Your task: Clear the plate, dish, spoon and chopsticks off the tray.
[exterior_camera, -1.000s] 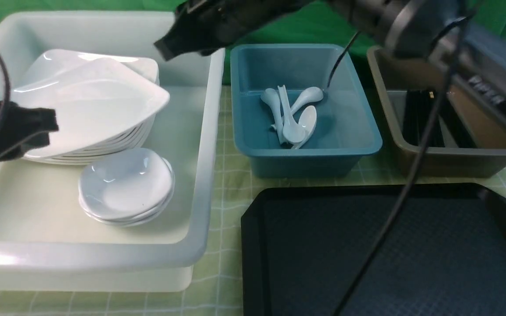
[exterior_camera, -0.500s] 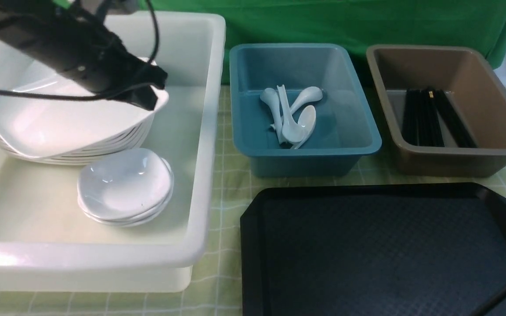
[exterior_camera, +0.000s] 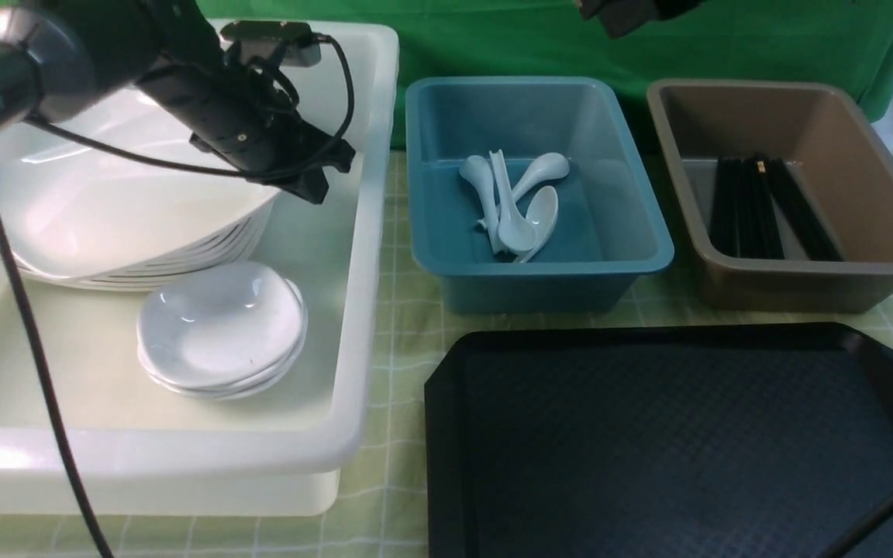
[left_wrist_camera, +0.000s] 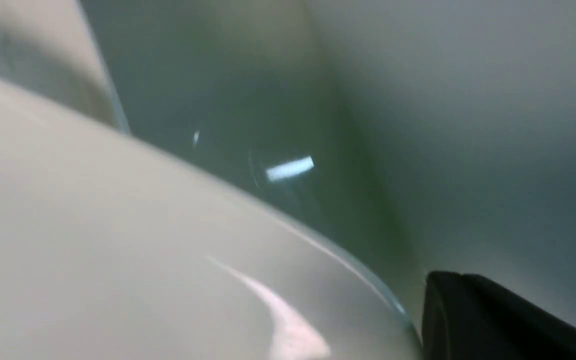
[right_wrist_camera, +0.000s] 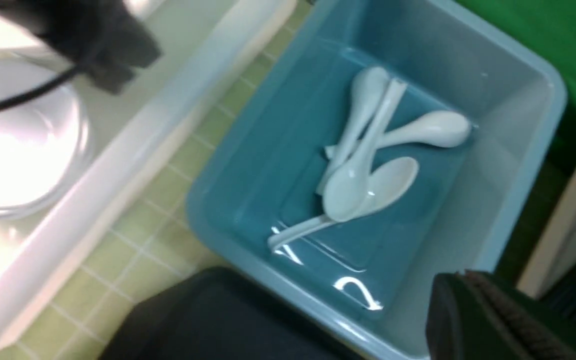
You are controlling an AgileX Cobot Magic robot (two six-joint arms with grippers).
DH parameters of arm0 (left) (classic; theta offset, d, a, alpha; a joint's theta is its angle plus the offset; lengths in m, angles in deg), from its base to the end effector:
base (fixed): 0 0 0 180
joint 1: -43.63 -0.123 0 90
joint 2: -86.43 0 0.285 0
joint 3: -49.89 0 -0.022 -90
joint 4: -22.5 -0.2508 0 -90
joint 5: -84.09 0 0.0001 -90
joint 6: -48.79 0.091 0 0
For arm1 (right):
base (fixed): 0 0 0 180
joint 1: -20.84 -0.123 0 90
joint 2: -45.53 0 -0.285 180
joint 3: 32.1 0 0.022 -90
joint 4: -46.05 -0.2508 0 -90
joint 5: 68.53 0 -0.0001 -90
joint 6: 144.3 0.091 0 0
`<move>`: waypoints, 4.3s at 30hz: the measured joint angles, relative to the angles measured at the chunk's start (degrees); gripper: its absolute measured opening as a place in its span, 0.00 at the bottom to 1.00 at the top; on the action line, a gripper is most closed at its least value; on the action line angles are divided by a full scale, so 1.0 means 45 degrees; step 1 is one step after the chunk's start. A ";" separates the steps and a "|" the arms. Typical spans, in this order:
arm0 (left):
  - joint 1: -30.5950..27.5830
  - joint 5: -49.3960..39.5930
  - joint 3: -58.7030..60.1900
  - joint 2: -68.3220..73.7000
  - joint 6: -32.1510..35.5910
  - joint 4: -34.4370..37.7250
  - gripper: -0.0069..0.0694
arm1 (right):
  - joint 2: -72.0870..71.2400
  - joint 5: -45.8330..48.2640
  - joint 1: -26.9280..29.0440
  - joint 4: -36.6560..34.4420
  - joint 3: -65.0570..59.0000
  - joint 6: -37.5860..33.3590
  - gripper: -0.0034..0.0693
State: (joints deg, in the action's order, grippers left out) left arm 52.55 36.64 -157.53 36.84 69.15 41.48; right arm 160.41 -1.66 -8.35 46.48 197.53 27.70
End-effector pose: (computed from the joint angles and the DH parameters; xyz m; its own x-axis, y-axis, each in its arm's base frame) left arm 0.4705 -0.0959 0.2294 -0.8041 0.2505 -0.5392 0.3778 0.9156 -0.1379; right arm 0.3546 0.1974 0.4454 -0.5109 -0.4482 -0.7336 -0.5615 0.8201 -0.1100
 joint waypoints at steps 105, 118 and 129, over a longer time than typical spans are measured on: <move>-0.1231 0.7831 2.0846 -2.5482 -0.4418 -0.3475 0.10 | -2.2115 -1.9256 -0.0743 0.3148 -2.4577 0.5247 0.33; -0.2613 0.7769 2.3335 -2.7257 -0.3597 -0.3660 0.10 | -2.2115 -1.9263 -0.0743 0.3148 -2.4577 0.5262 0.36; -0.2613 0.7712 2.3335 -2.7257 -0.3531 -0.3738 0.10 | -2.2115 -1.9263 -0.0743 0.3148 -2.4577 0.5252 0.37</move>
State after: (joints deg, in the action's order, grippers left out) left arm 40.79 71.34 -52.52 -85.82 53.26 24.65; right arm 60.89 -88.34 -11.69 60.65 86.93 51.34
